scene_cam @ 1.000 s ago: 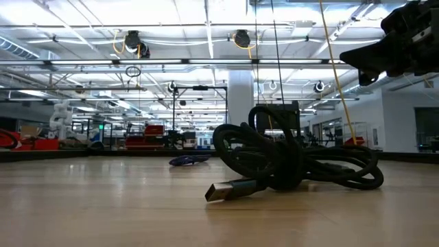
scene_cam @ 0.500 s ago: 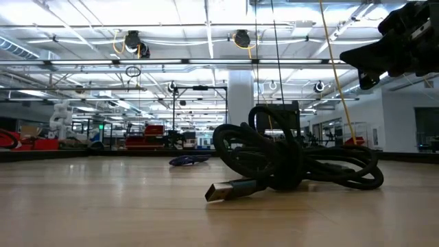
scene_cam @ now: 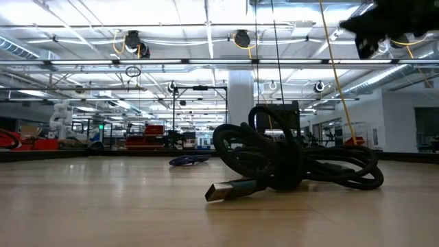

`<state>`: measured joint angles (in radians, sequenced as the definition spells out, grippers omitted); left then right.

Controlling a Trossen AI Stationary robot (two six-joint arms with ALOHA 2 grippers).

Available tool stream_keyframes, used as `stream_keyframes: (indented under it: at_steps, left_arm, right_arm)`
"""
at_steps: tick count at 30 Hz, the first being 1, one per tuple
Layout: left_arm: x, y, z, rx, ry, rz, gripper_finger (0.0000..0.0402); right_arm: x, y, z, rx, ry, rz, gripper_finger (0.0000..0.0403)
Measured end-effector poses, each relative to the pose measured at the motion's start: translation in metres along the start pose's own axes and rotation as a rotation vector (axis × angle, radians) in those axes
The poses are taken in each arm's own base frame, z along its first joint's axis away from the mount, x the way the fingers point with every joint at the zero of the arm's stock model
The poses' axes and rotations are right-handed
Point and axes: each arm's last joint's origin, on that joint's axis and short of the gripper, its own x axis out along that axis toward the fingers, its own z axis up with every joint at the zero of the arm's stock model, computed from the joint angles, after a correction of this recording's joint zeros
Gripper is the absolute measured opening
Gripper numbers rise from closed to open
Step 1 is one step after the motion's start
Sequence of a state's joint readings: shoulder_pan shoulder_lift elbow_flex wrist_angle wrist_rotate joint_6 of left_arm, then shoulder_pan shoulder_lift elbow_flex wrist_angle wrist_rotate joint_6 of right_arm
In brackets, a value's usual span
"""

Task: Pick and place USB-C Cables
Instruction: Put the bottom black charger cable into the black bin

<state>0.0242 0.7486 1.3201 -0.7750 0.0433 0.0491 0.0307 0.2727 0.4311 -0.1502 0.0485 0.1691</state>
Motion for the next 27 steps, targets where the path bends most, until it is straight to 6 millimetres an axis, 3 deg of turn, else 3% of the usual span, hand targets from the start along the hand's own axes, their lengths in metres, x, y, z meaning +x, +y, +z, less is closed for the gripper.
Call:
stream_keyframes:
  at_steps: [9,17,23,27]
  left_arm:
    - [0.005,0.0,0.001,0.002,0.001,0.0,0.0014]
    - [0.021,0.001,0.001,0.007,0.041,-0.003,0.0016]
    - [0.031,-0.001,0.0,-0.007,0.07,-0.021,0.0016]
    - [0.037,-0.004,-0.001,0.001,0.087,-0.049,0.0017]
  right_arm:
    - [0.006,0.015,0.087,-0.088,0.116,-0.017,0.0]
    - [0.018,0.026,0.149,-0.162,0.126,-0.015,0.0]
    - [0.026,0.032,0.179,-0.162,0.141,-0.016,0.0]
    - [0.033,0.032,0.18,-0.163,0.168,-0.019,0.0]
